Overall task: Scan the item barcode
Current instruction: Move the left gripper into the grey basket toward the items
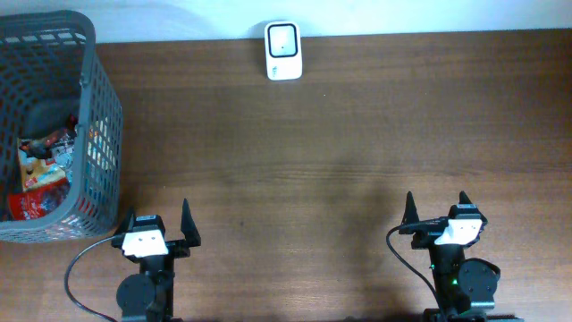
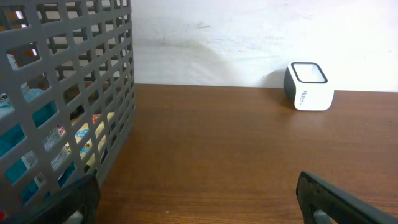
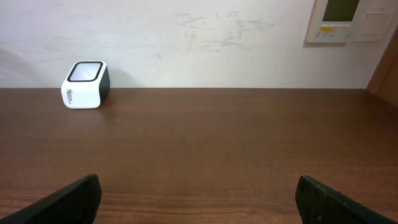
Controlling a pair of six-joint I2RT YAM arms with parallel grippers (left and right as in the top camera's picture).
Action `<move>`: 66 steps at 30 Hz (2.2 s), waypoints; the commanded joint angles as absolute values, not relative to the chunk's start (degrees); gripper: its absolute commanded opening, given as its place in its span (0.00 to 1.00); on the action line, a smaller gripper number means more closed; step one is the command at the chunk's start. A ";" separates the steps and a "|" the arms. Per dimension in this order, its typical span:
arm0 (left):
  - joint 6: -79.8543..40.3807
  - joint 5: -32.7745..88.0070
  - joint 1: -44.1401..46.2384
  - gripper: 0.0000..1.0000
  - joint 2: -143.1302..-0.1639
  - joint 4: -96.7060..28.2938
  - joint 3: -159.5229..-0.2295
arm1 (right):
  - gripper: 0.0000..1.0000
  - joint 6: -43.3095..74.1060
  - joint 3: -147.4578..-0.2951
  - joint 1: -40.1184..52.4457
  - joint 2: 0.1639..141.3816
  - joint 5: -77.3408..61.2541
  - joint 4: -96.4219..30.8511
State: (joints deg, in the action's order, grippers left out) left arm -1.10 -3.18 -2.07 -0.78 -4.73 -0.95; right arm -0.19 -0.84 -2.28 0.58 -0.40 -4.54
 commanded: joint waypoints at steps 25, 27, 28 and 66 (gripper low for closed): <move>-0.21 -2.35 -2.42 0.99 -0.34 -4.71 -0.54 | 0.98 -0.16 -0.32 -2.61 0.19 0.30 -4.67; -0.21 -2.35 -2.42 0.99 -0.34 -4.71 -0.54 | 0.98 -0.16 -0.32 -2.61 0.19 0.30 -4.67; -0.21 -2.37 -2.42 0.99 -0.34 -4.71 -0.54 | 0.98 -0.16 -0.32 -2.61 0.19 0.30 -4.67; 2.42 13.78 -2.48 0.99 -83.33 -52.80 -106.43 | 0.98 -0.16 -0.32 -2.61 0.19 0.30 -4.67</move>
State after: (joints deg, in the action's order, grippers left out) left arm 1.98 25.26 -2.35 -81.54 -52.90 -103.79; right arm -0.21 -0.84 -2.28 0.58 -0.19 -4.56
